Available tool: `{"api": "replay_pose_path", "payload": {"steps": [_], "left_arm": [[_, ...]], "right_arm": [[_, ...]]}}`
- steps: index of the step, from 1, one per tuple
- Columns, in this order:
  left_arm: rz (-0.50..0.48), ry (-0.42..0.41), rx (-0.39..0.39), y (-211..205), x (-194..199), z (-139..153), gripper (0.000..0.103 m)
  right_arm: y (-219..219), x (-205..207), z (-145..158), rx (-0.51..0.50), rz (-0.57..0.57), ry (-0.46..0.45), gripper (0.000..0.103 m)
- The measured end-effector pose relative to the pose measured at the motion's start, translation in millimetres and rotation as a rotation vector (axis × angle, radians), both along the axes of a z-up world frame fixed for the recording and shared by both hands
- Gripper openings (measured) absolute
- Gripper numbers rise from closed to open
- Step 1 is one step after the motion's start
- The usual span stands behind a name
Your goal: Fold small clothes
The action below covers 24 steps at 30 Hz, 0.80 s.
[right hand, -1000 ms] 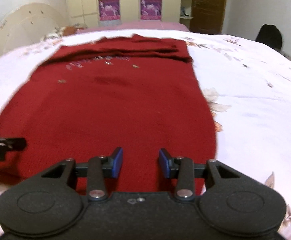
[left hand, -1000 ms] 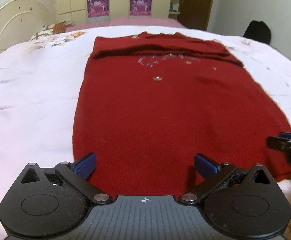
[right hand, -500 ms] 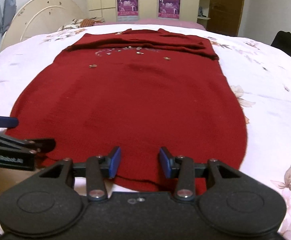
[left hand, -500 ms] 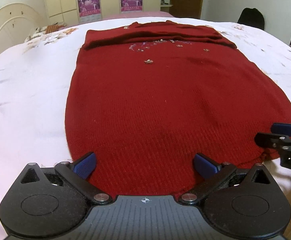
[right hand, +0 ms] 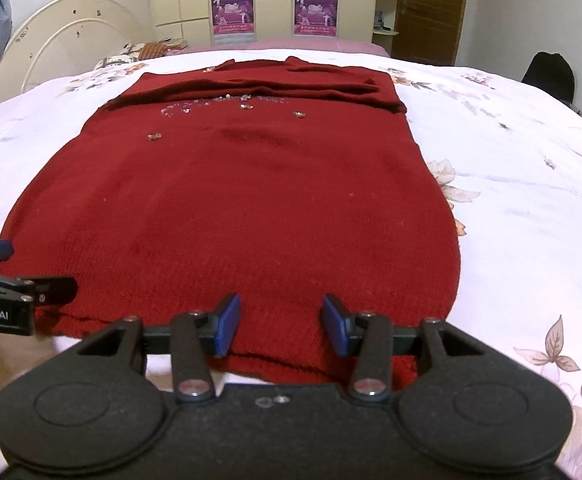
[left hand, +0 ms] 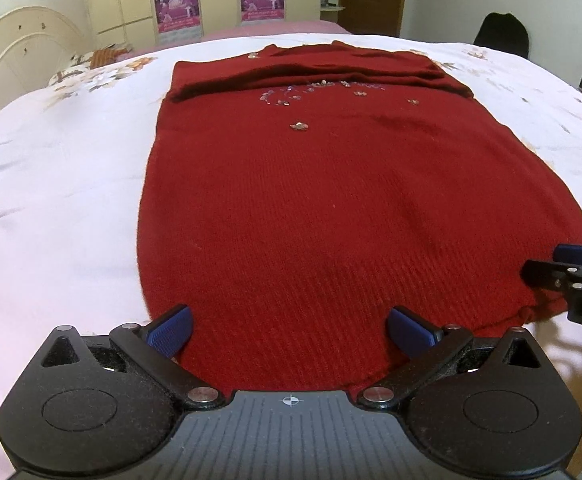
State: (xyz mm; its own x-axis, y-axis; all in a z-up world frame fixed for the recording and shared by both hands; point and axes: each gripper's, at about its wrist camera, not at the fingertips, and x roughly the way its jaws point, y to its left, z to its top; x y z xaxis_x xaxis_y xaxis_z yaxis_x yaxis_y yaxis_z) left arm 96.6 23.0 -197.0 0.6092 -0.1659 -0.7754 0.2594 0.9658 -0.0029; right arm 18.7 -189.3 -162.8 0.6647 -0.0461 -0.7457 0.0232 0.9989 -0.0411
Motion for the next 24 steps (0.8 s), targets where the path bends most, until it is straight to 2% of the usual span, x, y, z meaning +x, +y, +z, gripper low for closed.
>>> {"api": "replay_pose_path", "payload": {"steps": [9,13,16,24], "left_arm": [[0.058,-0.009,0.009,16,3,13,0.103],[0.107,0.008,0.012,29,5,10,0.103],[0.136,0.022,0.01,37,5,8,0.103],[0.144,0.033,0.024,43,6,5,0.103]], "right_arm": [[9,5,11,0.027,0.016,-0.033,0.045],[10,9,1,0.011,0.008,0.014,0.047],[9,8,1,0.019,0.006,0.008,0.048],[5,1,8,0.045,-0.003,-0.017,0.052]]}}
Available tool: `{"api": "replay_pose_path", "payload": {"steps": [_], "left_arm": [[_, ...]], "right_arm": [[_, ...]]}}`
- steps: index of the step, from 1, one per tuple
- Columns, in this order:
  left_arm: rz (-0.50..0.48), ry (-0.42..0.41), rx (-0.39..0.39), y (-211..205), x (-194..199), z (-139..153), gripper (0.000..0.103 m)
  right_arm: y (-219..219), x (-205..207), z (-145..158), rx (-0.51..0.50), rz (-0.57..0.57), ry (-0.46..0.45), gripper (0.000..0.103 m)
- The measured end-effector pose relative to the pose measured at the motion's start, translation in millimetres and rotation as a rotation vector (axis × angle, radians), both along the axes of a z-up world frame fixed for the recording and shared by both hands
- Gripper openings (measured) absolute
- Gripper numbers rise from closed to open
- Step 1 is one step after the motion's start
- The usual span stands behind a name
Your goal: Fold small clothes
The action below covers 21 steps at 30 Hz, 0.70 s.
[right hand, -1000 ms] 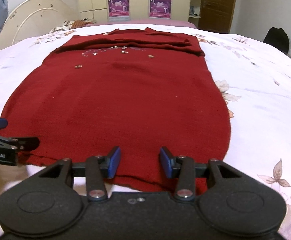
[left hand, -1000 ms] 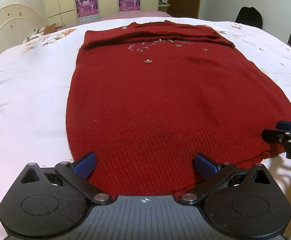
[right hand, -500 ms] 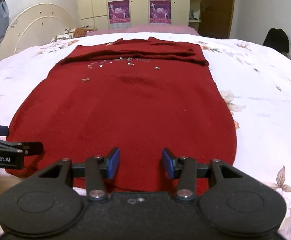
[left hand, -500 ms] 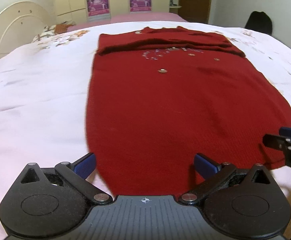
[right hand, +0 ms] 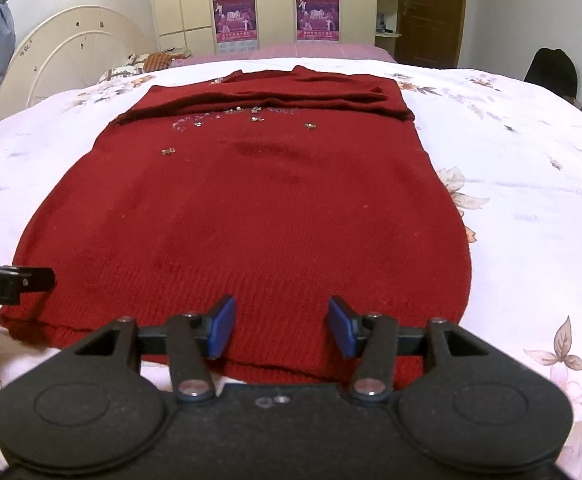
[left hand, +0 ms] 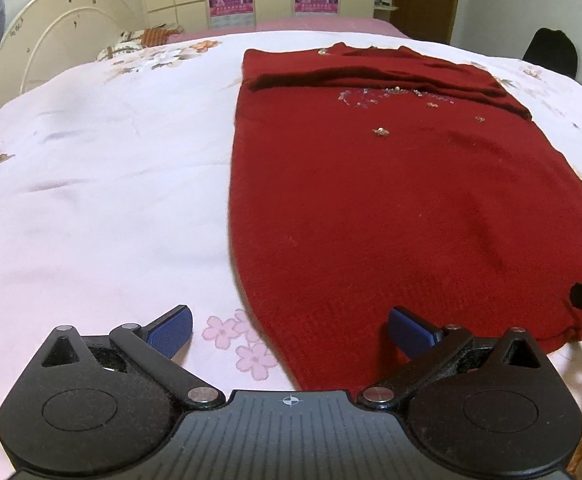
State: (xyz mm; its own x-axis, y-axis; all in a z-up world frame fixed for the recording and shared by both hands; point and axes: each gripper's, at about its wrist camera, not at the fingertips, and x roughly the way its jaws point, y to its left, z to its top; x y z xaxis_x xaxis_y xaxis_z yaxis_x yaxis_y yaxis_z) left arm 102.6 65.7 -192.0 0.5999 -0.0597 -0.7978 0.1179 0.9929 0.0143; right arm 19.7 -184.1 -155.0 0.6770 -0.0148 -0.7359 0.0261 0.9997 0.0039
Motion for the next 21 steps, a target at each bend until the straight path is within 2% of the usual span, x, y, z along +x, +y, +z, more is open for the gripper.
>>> {"api": "replay_pose_path", "payload": {"steps": [13,21], "left_arm": [[-0.009,0.03,-0.034,12,1,-7,0.103],[-0.027,0.046,-0.159,31,-4,-5,0.102]], "right_arm": [[-27,-9,5,-0.019,-0.084,-0.019,0.055],[-43,-16,4,-0.024,-0.128,-0.016,0.055]]}}
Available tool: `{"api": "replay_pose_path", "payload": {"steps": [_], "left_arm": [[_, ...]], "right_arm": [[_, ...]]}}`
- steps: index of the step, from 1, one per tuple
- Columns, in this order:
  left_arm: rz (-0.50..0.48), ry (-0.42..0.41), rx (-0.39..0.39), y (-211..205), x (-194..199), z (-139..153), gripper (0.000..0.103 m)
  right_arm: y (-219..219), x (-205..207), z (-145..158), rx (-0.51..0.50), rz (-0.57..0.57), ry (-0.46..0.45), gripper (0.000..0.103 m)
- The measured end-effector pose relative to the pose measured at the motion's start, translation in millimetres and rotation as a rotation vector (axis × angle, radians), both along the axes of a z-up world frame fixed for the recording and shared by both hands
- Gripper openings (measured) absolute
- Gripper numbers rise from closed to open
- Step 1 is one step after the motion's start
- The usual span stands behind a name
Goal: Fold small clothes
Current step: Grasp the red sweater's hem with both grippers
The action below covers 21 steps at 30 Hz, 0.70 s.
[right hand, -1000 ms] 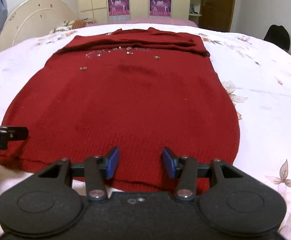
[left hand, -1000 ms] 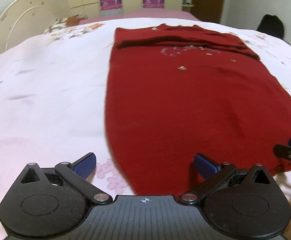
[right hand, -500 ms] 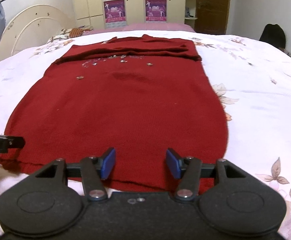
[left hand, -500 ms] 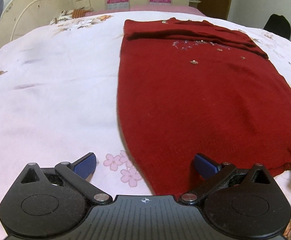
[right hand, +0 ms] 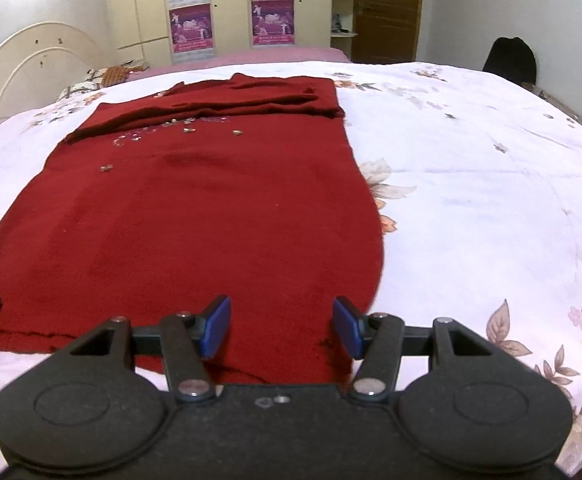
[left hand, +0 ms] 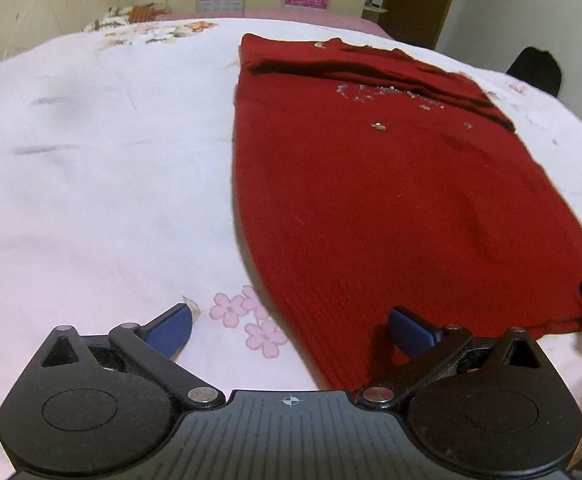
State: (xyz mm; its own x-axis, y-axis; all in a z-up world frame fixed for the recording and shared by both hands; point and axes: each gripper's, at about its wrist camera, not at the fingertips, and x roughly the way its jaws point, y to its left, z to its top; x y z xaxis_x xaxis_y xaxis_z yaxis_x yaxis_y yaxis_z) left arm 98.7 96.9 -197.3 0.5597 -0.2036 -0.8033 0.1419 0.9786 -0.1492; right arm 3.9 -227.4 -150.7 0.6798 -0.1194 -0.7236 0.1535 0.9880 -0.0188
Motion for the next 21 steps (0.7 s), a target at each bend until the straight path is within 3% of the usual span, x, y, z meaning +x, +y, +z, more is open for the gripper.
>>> {"api": "replay_pose_path", "payload": {"steps": [11,12,14,17,21], "left_arm": [[0.056,0.061,-0.258,28,13,-3,0.094],[0.055,0.062,-0.281,27,15,-4,0.083],[0.029,0.129,-0.356,21,23,-12,0.045],[0.038,0.125,-0.383,15,30,-17,0.046],[0.06,0.162,-0.492,18,42,-25,0.046]], "right_arm": [[-26,1,3,0.025,-0.083,-0.011,0.055],[-29,1,3,0.026,-0.092,-0.009,0.055],[-36,1,2,0.022,-0.106,-0.008,0.055],[-45,2,0,0.021,-0.12,0.004,0.055],[-57,9,-4,0.06,-0.112,0.017,0.054]]}}
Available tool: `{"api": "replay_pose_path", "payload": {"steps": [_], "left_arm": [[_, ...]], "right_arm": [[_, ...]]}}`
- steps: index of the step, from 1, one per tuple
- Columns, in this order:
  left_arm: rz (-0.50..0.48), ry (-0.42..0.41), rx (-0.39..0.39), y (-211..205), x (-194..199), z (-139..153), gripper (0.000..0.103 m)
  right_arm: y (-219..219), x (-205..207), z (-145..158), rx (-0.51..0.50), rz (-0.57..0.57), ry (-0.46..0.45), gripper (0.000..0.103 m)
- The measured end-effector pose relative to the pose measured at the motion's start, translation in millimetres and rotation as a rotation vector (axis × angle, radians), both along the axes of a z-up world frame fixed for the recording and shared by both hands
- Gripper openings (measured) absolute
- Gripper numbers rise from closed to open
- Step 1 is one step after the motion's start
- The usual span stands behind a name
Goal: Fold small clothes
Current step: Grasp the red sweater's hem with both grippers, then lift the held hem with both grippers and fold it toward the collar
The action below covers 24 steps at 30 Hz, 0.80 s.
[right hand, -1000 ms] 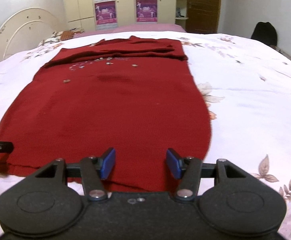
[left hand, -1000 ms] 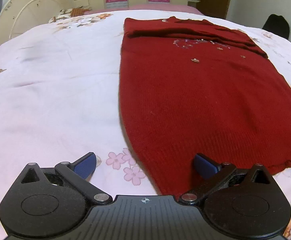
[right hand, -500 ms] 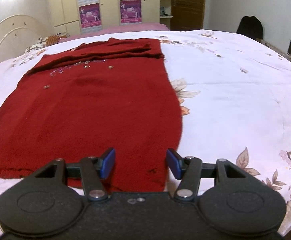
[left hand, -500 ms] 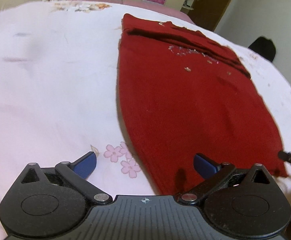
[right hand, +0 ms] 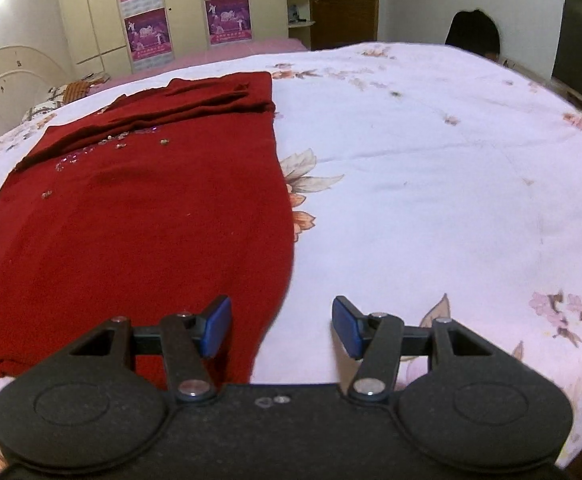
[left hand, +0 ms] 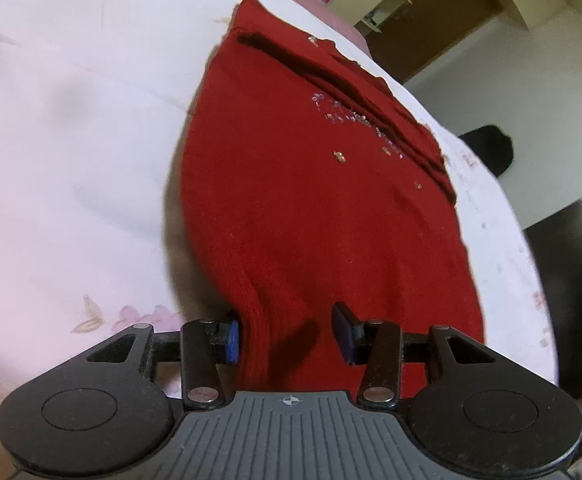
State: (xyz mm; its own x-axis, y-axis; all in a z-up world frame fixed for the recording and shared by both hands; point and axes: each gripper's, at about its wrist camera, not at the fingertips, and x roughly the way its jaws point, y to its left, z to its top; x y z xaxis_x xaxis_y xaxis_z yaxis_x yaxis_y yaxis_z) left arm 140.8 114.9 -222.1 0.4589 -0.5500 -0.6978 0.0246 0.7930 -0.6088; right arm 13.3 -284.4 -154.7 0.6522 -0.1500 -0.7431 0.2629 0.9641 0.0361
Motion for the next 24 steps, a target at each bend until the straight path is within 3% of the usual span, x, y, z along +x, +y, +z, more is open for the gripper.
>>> {"api": "replay_pose_path", "payload": {"steps": [3,5,8,14,16,18,20,24], "left_arm": [[-0.005,0.019,-0.046,-8,5,-2,0.045],[-0.031,0.015,-0.036,-18,4,-1,0.045],[-0.078,0.028,0.001,-24,1,-1,0.014],[-0.095,0.045,-0.01,-24,0,-4,0.014],[-0.112,0.032,-0.003,-28,1,-2,0.013],[-0.123,0.008,0.006,-29,1,4,0.013],[-0.114,-0.017,-0.014,-25,2,13,0.008],[-0.098,-0.104,-0.04,-21,15,40,0.008]], "right_arm": [[-8,3,-2,0.062,0.005,0.014,0.052],[-12,5,-3,0.087,0.01,0.031,0.051],[-16,6,-3,0.125,0.026,0.061,0.047],[-12,4,-3,0.245,0.075,0.114,0.039],[-6,9,-3,0.268,0.104,0.129,0.03],[-1,16,-4,0.281,0.125,0.144,0.009],[-3,20,-3,0.331,0.119,0.148,0.005],[-13,24,16,0.452,0.116,0.045,0.005]]}}
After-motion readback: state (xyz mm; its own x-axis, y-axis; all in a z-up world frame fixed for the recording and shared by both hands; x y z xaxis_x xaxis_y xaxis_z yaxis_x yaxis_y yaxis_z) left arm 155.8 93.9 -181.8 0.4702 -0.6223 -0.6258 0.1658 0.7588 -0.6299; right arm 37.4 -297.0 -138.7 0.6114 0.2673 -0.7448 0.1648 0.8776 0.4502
